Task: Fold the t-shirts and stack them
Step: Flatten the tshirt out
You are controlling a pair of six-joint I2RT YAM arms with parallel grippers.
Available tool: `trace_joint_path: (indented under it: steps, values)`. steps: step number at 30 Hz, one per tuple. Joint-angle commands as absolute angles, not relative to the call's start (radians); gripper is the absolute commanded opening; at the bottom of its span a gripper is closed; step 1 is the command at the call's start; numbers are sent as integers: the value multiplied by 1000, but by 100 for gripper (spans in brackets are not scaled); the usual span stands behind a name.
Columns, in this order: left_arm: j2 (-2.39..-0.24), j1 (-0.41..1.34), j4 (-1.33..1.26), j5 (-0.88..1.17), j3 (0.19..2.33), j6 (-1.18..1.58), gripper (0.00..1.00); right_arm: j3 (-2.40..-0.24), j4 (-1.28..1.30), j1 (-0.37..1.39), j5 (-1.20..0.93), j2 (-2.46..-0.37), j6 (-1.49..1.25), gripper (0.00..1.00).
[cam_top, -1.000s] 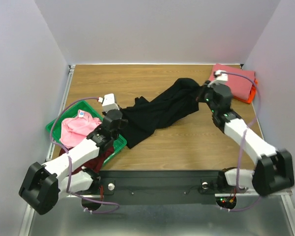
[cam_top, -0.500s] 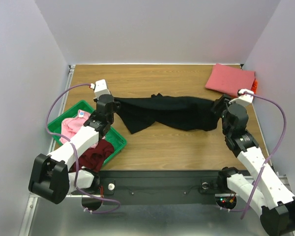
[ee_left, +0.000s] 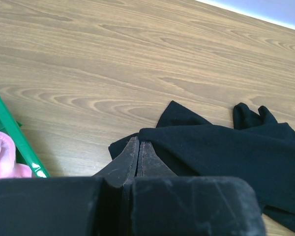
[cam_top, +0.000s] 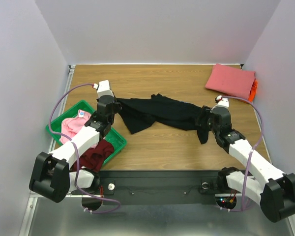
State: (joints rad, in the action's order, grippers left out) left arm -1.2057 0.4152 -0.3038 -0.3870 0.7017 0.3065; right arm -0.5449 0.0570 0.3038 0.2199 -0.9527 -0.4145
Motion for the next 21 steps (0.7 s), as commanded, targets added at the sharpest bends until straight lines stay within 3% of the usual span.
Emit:
trace_joint_path:
  steps: [1, 12, 21]
  values:
    - [-1177, 414, -359, -374, 700, 288, 0, -551, 81, 314, 195, -994, -468, 67]
    - [-1157, 414, -364, -376, 684, 296, 0, -440, 202, 324, 138, -890, -540, 59]
    - [-1109, 414, -361, -388, 664, 302, 0, -448, 244, 348, 198, -1057, -624, 57]
